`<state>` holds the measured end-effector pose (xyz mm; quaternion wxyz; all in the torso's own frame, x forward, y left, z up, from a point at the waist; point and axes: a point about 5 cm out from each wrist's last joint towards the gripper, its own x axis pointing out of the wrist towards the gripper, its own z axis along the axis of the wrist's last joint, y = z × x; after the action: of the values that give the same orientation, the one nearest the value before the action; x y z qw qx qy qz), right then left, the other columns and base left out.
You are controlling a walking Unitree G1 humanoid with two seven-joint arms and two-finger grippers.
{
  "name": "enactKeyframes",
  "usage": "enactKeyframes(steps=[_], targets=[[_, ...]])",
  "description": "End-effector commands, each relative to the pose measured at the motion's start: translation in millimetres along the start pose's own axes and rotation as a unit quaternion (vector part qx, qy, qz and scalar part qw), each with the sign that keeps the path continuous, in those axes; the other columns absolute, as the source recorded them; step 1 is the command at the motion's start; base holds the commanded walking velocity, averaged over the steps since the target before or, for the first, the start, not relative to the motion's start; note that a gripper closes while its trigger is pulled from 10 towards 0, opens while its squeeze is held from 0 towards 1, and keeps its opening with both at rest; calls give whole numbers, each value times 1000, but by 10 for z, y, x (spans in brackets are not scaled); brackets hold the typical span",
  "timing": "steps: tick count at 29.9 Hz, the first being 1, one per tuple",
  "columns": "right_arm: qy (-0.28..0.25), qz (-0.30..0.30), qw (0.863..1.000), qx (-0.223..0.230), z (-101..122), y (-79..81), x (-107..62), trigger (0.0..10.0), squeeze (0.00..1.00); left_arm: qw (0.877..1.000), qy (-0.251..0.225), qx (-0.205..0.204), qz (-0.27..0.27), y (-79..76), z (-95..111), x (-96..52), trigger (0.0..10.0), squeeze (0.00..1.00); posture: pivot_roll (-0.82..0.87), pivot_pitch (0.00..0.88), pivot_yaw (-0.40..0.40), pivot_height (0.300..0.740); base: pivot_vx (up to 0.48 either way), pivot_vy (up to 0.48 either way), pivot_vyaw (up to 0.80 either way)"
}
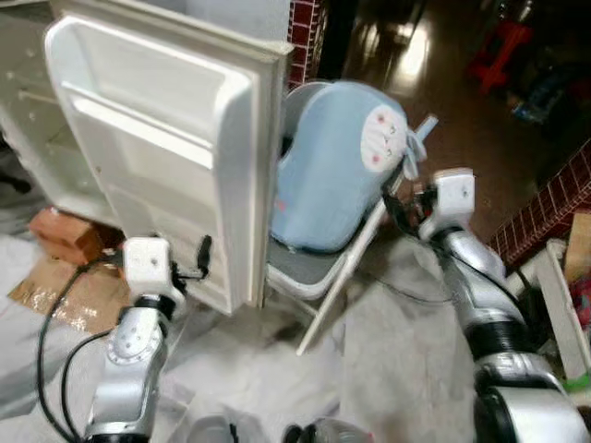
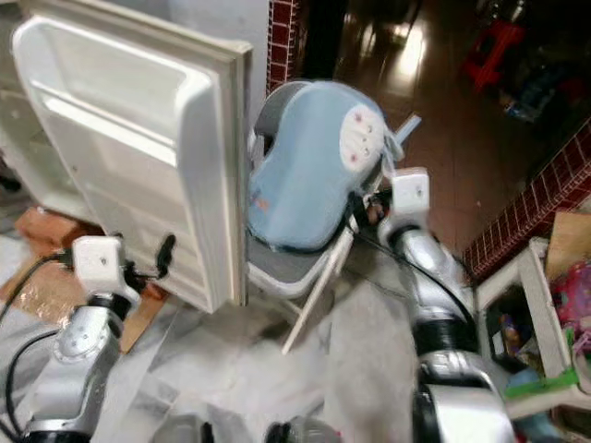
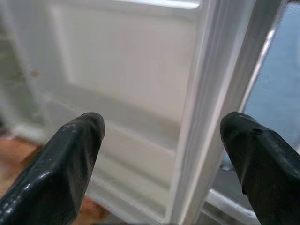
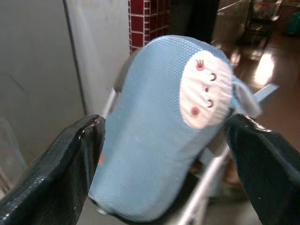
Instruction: Restocking fridge
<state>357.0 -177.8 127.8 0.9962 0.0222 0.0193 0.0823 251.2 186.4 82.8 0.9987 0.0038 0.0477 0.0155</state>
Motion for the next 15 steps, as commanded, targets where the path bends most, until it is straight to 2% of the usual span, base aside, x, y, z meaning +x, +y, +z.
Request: enactKeyframes(steps=[1,4,11,13,15], targets=[[-6,-4,1000,11,47,64,62,10000,0,1000,15,4,21,69,-41,-15,10000,0,87,48,-52,740,0,0,0],[-15,-16,1000,22,95,140,125,10000,0,999,9,-4,36,127,-33,-35,10000,0,97,44,-61,740,0,0,383],[-24,-16,999,40,97,252,154,10000,0,999,2,-16,46,145,-26,-65,10000,0,99,40,-66,740,0,0,800],[-28,-28,999,36,96,246,149,10000,0,999,2,-20,43,139,-28,-61,10000,0,98,39,-65,740,270,0,800],[-30,-42,998,33,92,232,144,10000,0,999,2,-24,40,133,-31,-60,10000,0,93,37,-63,740,306,0,0]])
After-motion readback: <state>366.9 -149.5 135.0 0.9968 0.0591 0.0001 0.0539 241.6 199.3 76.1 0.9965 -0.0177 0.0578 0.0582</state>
